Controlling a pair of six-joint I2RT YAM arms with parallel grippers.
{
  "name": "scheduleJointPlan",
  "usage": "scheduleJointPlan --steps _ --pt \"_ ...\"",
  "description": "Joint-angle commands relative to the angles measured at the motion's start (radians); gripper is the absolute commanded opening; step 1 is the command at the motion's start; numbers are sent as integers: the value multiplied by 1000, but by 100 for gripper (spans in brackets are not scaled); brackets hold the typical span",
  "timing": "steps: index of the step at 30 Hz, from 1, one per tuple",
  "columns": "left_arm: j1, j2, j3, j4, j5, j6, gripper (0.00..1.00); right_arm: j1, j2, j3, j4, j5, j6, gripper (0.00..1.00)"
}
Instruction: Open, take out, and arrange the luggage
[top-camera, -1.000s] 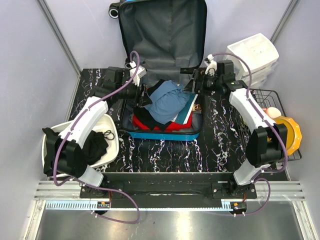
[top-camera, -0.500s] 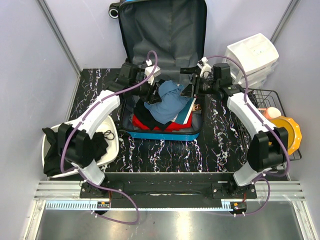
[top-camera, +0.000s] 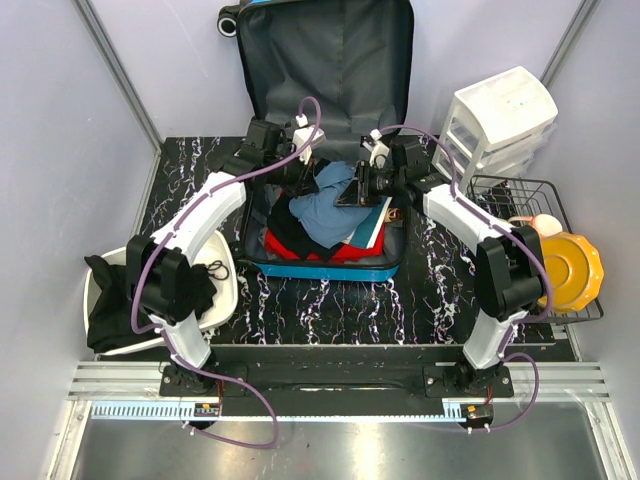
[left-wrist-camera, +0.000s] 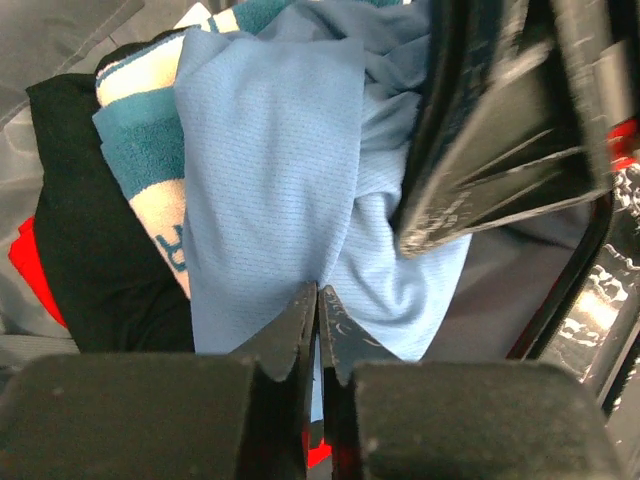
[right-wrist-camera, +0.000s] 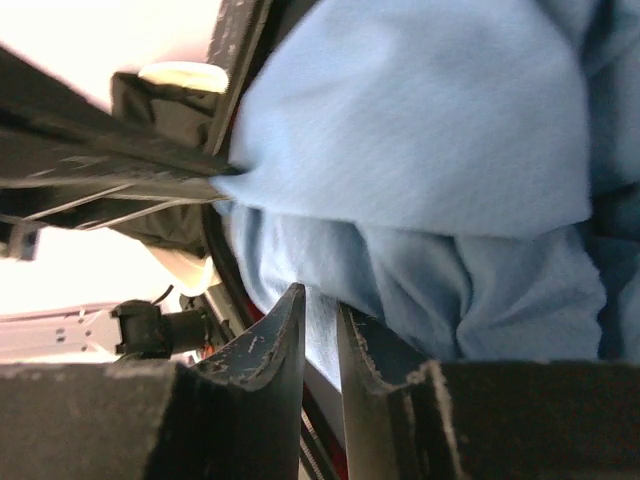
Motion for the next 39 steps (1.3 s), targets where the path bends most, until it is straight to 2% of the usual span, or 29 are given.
scheduleJointPlan --steps 1,8,13,16,19,22,23,26,27,30,33,36,39 --pt "-1 -59 68 0 66 -22 0 -2 49 53 48 90 15 25" --pt "-48 -61 40 -2 133 -80 0 -2 107 109 111 96 96 21" --pt "-136 -94 -105 126 123 -150 0 -2 141 143 142 104 141 20" --pt "-118 -43 -156 152 43 -156 0 -5 125 134 145 104 141 20" --pt "-78 10 -161 120 26 -125 0 -23 101 99 146 98 135 20" --pt "-44 -2 -204 156 37 -114 0 -45 70 61 146 87 116 28" --pt "-39 -7 -213 170 38 -114 0 -52 58 44 145 79 116 37" --pt "-33 -1 -204 172 40 -101 0 -61 35 21 145 26 116 52" --pt "-33 4 -199 169 41 -97 0 -61 27 7 148 3 116 61" --pt "-33 10 -184 167 52 -93 0 -63 4 -19 177 -46 136 74" --pt "-35 11 -179 166 60 -87 0 -58 0 -41 298 -67 208 79" --pt "-44 -1 -181 158 66 -71 0 -46 30 -13 318 -34 240 79" --pt "-58 -13 -175 157 52 -68 0 -38 62 -2 301 4 231 70"
